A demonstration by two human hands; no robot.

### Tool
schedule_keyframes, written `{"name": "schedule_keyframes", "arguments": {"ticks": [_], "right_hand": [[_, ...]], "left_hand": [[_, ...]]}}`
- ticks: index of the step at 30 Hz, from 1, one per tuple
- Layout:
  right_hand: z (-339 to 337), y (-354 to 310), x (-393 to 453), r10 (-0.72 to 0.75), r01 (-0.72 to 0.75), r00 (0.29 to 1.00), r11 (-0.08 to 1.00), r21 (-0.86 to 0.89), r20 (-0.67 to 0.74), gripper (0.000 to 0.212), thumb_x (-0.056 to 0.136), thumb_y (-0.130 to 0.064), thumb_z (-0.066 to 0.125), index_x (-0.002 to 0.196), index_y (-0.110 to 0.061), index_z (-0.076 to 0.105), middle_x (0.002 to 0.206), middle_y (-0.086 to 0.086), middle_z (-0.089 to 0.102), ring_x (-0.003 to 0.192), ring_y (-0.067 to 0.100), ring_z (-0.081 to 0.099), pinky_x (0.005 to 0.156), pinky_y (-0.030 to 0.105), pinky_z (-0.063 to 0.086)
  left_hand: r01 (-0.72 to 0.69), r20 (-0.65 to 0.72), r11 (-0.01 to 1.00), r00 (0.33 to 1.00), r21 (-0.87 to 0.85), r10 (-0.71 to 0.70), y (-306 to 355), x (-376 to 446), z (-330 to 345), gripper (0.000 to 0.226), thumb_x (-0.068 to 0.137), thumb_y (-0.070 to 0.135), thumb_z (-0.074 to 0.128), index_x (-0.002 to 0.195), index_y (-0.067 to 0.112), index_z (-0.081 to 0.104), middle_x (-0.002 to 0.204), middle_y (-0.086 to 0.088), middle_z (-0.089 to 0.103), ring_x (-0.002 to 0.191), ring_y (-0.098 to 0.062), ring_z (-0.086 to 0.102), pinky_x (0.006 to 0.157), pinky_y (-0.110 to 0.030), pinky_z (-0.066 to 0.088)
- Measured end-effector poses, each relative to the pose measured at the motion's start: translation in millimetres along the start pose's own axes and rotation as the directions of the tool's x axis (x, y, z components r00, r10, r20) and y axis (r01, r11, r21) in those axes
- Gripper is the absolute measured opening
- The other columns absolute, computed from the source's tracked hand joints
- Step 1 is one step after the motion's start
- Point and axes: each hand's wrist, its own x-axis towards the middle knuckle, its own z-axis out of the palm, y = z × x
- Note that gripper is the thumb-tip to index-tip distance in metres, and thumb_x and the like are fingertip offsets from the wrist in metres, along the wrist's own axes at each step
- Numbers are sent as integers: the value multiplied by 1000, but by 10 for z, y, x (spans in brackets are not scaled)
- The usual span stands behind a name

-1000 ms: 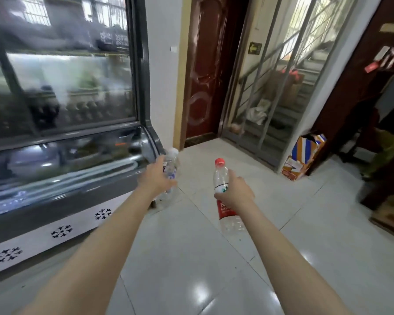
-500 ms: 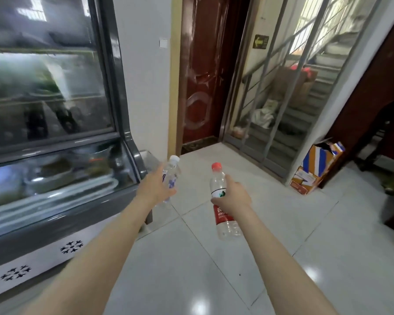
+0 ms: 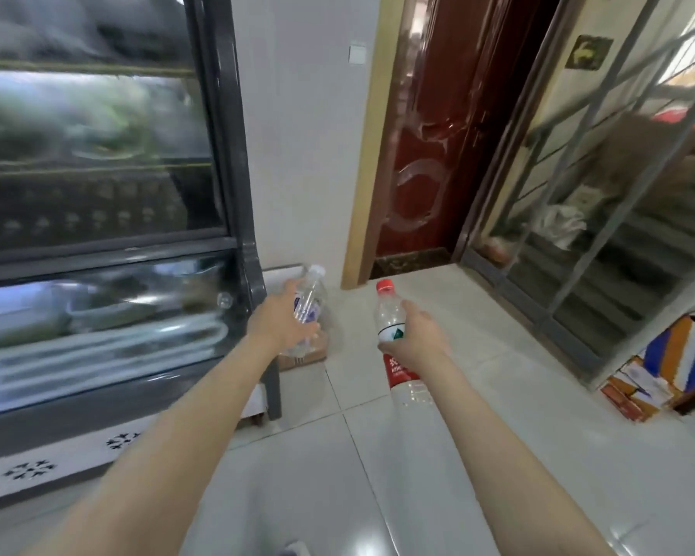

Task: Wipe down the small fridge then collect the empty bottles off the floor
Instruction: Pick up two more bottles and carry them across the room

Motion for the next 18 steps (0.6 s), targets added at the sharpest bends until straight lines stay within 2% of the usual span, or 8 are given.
{"name": "schedule_keyframes", "arguments": {"ticks": [5, 11, 14, 18], "right_hand": [[33, -132, 959, -29, 29, 999, 999, -21, 15, 78, 74, -31, 68, 140, -27, 27, 119, 10, 51, 105, 30, 55, 85, 38, 47], [17, -389, 2165, -48, 48, 999, 999, 17, 9, 74, 66, -33, 72, 132, -30, 37, 111, 6, 57, 97, 27, 59, 80, 36, 51], [73, -431, 2709, -64, 62, 997, 997, 53, 30, 74, 61, -35, 73, 128, -32, 40, 108, 5, 58, 92, 25, 61, 81, 41, 54], [149, -461, 3320, -71, 67, 996, 995, 76, 55, 76, 64, -33, 73, 131, -30, 37, 111, 6, 56, 97, 27, 59, 83, 42, 52]], "left_hand": [[50, -33, 998, 998, -44, -51, -96, 883, 81, 75, 75, 37, 72, 137, 21, 32, 112, -9, 60, 98, -31, 59, 80, -37, 48], [89, -73, 991, 993, -102, -97, -92, 2099, -48, 70, 76, 33, 73, 133, 18, 35, 106, -10, 57, 98, -33, 58, 79, -36, 45], [119, -92, 987, 987, -109, -129, -105, 2633, -28, 69, 74, 39, 72, 130, 19, 37, 114, -11, 61, 99, -34, 59, 78, -35, 46], [161, -76, 983, 983, -92, -168, -110, 3194, 78, 72, 77, 40, 70, 135, 18, 34, 118, -12, 59, 103, -34, 58, 75, -33, 41]]}}
